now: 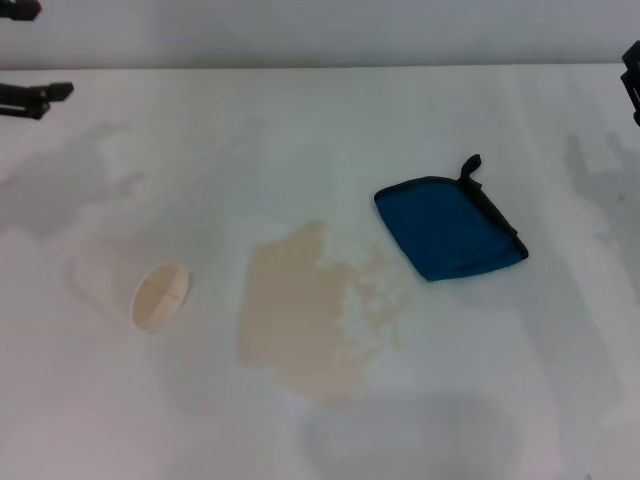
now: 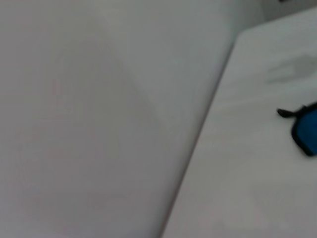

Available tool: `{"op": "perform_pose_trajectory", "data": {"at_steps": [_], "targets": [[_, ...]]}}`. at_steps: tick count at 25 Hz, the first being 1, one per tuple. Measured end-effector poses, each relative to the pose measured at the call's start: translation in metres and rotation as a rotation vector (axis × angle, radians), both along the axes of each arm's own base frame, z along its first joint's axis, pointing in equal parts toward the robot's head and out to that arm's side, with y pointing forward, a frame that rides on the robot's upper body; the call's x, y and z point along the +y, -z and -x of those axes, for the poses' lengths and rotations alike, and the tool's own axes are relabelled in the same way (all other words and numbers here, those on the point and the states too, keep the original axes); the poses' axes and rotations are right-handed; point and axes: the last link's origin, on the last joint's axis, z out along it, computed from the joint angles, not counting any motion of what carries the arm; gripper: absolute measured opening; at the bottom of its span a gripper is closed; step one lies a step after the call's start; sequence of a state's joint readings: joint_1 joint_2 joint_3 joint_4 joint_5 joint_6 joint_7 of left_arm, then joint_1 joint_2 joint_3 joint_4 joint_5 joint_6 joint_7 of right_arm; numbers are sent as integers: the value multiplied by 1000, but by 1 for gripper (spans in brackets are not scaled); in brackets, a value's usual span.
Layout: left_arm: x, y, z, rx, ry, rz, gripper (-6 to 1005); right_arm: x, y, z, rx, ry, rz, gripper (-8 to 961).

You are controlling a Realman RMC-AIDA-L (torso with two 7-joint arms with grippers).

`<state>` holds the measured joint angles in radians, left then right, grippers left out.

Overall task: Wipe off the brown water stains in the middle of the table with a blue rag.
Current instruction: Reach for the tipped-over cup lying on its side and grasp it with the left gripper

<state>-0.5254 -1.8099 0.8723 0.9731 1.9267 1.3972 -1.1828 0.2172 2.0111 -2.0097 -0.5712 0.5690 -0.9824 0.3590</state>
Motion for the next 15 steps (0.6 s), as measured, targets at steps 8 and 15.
{"op": "perform_pose_trajectory", "data": {"at_steps": [8, 15], "targets": [[21, 16, -10, 273, -50, 165, 888, 2, 1, 0, 6, 8, 4, 614], [23, 25, -21, 418, 52, 267, 887, 2, 4, -1, 37, 29, 7, 613]]}}
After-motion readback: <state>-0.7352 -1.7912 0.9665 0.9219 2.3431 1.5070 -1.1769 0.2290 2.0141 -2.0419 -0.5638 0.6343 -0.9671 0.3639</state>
